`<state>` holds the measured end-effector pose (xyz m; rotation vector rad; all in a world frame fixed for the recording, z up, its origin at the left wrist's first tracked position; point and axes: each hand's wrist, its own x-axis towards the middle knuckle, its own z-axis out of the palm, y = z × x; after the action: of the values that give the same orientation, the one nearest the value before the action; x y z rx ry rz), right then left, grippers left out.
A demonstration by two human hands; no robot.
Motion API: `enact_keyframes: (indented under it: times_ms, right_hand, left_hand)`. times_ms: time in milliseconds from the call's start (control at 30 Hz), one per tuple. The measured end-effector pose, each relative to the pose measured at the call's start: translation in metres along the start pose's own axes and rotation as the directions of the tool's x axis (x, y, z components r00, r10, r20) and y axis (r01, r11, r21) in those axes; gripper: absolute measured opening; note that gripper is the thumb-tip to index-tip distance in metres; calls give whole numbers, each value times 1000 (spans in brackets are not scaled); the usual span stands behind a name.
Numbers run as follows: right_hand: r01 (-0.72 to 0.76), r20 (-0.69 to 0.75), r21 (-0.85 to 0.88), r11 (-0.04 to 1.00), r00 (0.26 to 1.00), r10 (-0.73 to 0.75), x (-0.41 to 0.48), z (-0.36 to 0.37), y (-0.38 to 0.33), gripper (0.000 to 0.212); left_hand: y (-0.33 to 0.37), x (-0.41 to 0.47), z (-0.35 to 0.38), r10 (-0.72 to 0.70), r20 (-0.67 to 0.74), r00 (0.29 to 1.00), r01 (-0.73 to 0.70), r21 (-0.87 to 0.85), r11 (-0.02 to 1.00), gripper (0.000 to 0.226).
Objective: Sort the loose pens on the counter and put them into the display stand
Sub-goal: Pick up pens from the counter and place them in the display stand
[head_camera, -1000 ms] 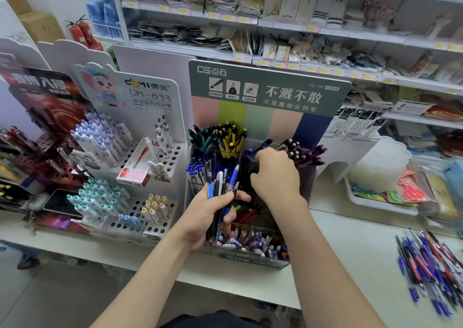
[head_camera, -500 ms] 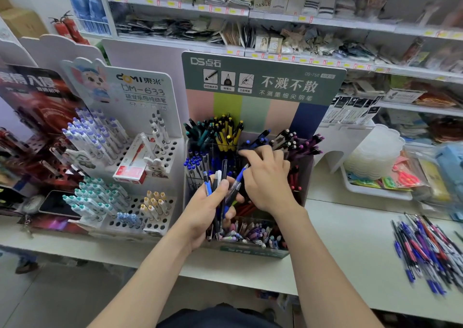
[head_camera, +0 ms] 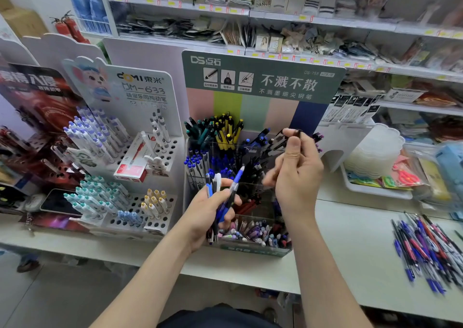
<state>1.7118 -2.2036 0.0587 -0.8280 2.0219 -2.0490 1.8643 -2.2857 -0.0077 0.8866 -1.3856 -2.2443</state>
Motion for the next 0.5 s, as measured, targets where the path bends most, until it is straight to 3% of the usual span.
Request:
enact_keyframes:
  times_ms: [33,100,167,300,400,500]
  right_hand:
    - [20,61,-168,986,998,-10,3,-4,5,28]
    - [4,179,-515,857,978,102,7,-11,19,24]
    - [-32,241,-683,730,933,267,7,-13,23,13]
    - [218,409,-820,530,870,275,12,-4,22,29]
    - [310,468,-849,428,818,335,30,3,19,41]
    - [303,521,-795,525,785,336,46,5,14,49]
  left_hand:
    - [-1,1,-1,7,-39,999,-8,-9,1000,22]
    - [-3,2,-2,21,-96,995,-25,-40,999,24]
    - [-3,2,-1,35,-128,991,-42,-54,998,26]
    - [-4,2,0,49,-156,987,-61,-73,995,27]
    - [-4,1,1,40,-169,985,-56,-90,994,27]
    - [-3,-2,2,41,-169,985,-60,-107,992,26]
